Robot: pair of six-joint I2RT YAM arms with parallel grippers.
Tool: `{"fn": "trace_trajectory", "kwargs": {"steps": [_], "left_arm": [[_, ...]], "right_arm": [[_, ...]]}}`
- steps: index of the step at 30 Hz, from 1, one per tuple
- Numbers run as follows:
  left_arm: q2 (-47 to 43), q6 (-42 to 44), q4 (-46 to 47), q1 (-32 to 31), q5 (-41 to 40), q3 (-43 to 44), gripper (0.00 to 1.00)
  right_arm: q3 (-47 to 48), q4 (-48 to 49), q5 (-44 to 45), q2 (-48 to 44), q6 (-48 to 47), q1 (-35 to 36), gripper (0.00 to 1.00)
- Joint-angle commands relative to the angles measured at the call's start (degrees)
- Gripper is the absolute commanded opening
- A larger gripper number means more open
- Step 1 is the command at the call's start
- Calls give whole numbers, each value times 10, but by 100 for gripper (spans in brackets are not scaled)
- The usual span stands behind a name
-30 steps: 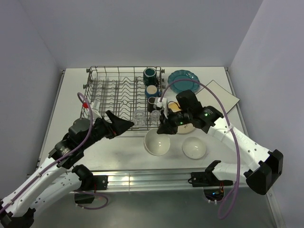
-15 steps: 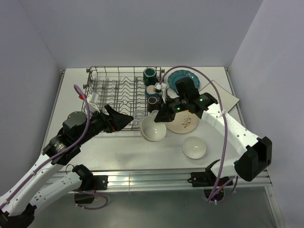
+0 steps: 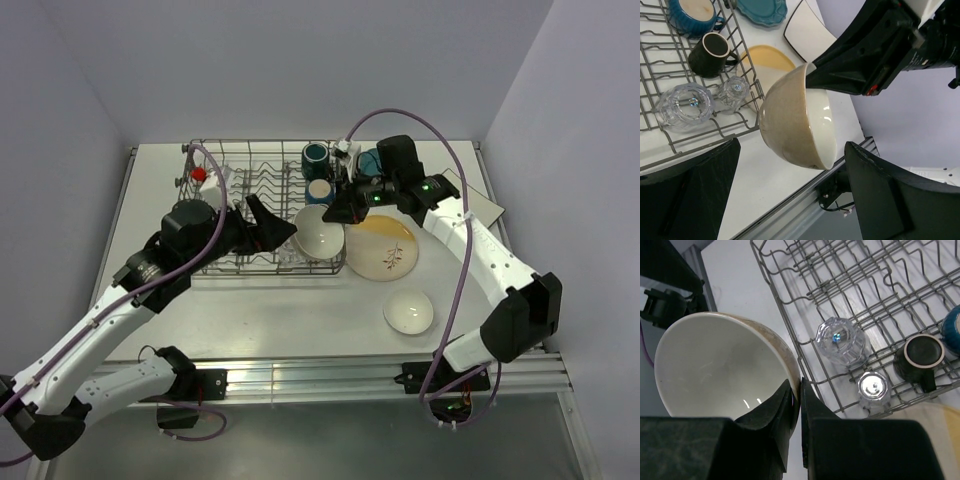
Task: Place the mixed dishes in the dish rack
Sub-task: Pass the bowl from the right arm to the left
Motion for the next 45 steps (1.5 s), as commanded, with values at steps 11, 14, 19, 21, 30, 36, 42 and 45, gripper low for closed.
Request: {"fn": "trace_trajectory", "kwargs": {"steps": [11,14,19,21,30,36,42,45], "left_arm": [[13,94,-9,-3,-18,75,92],[6,131,2,-3,-15,67,92],[5,231,-10,-3,-7,76,92],[0,272,-11,-4,3,77,92],[-27,529,-30,-23,48,83,95],[-28,741,-89,-78,46,73,99],[20,865,-154,-129,-25,121,99],[36,915,-173,-157,-82,132,99]], "right_arm": [[60,74,-40,32,43,-40,0],[58,73,-41,29,37,-42,0],[63,63,-51,29,26,-48,0],[65,56,-56,29,23,-49,0],[53,61,-62,12,30,-49,0],[76,21,-77,31,-1,-50,0],[109,-26,-88,57,-35,-50,0],[123,-43,-93,69,-42,-49,0]]}}
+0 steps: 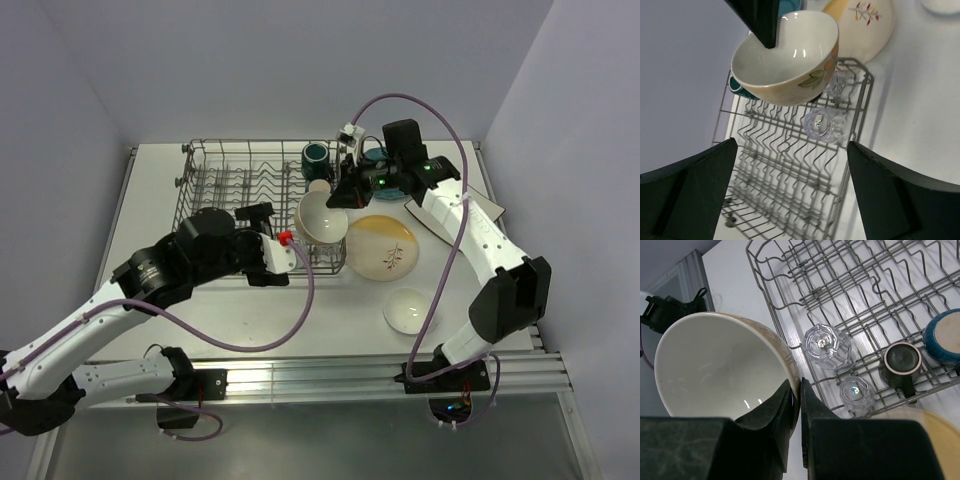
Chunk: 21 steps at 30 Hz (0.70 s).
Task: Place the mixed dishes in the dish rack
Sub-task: Pass the bowl from the right arm to the left
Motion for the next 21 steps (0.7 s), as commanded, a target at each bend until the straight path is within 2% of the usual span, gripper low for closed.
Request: {"fn": "trace_trajectory", "kwargs": {"steps": [1,8,11,16,21], "left_arm": [[7,118,-23,-30,-74,25,99],[-7,188,34,-72,-149,-13,99],[-8,227,57,-112,-199,-28,99],[12,260,28,-161,-227,-11,99],[17,270,20,-197,-261,-12,99]], "right_arm": [[47,-11,-42,9,-11,-3,0],[69,-39,-60,28,4,-3,0],[81,-57,-69,37,20,-1,0],[125,-125,-89,64,26,7,0],[167,-187,-66,76,7,23,0]]}}
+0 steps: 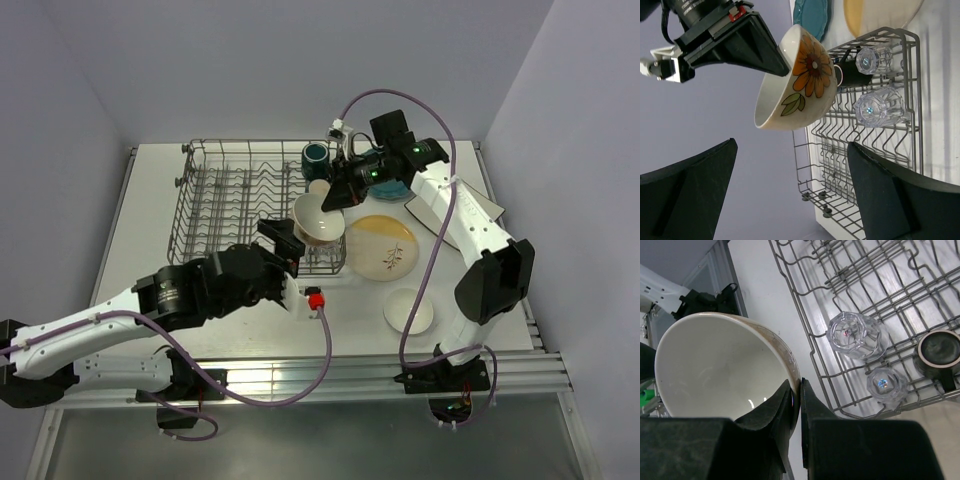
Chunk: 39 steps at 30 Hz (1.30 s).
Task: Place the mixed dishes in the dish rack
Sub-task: Pass the bowl from the right arm to the left
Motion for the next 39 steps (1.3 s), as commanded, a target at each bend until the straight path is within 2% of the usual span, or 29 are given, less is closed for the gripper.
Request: {"fn": "trace_trajectory", "kwargs": {"steps": [1,9,17,25,39], "left_arm": [[0,27,1,-22,-43,8,99],[-1,34,57,-75,-119,-19,99],[13,25,121,-124,-168,-55,99],[33,-12,121,-147,-172,-38,99],[37,-75,131,-141,-118,-35,99]], "right_arm": [[55,-58,-23,-6,-3,21,0],[98,-147,22,-3,-48,34,0],[143,-274,6,18,-143,40,0],[148,-297,1,16,-151,56,0],[182,-337,-37,52,-130,81,0]]}}
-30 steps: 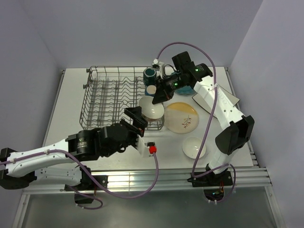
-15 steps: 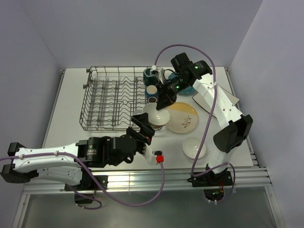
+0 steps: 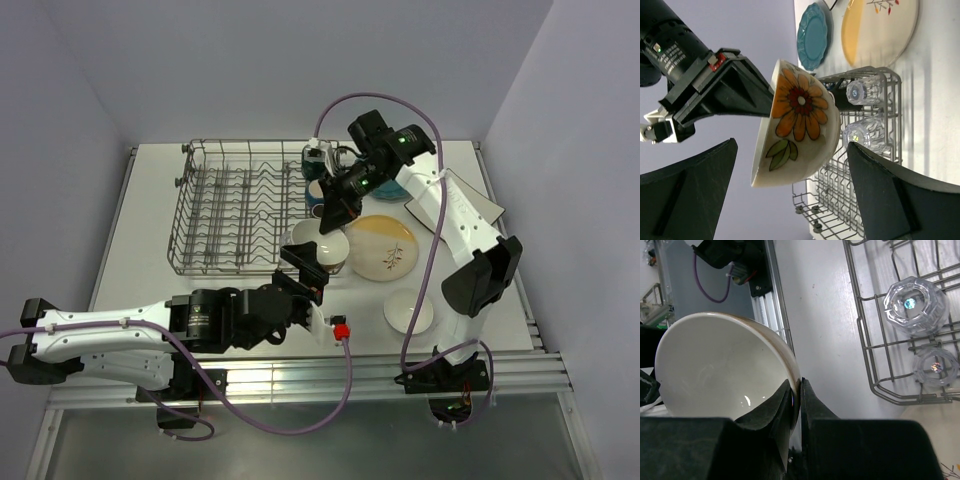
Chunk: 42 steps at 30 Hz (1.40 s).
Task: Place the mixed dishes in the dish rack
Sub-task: Pass the bowl from the right arm to the left
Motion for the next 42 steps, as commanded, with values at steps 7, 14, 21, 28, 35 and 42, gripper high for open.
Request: {"fn": "trace_trajectory", "kwargs": {"steps": [7,14,21,28,35,42], "left_arm": [[9,-47,-15,16,55,32,99],[1,-48,-53,38,71,32,99],[-4,-28,-58,47,69,18,99],[3,-4,-50,65,83,18,99],[10,-3,-60,66,96,18,99],[14,3,-58,67,97,14,99]], "right_arm": [[22,-57,-64,4,19,26,0],[4,-57,-69,-5,12,26,0],[-15,-57,-78,-7,10,28,0],[-45,-58,-88,-14,8,51,0],[-40,-58,-99,-12,14,57,0],[-42,-58,-115,-12,21,64,0]]}}
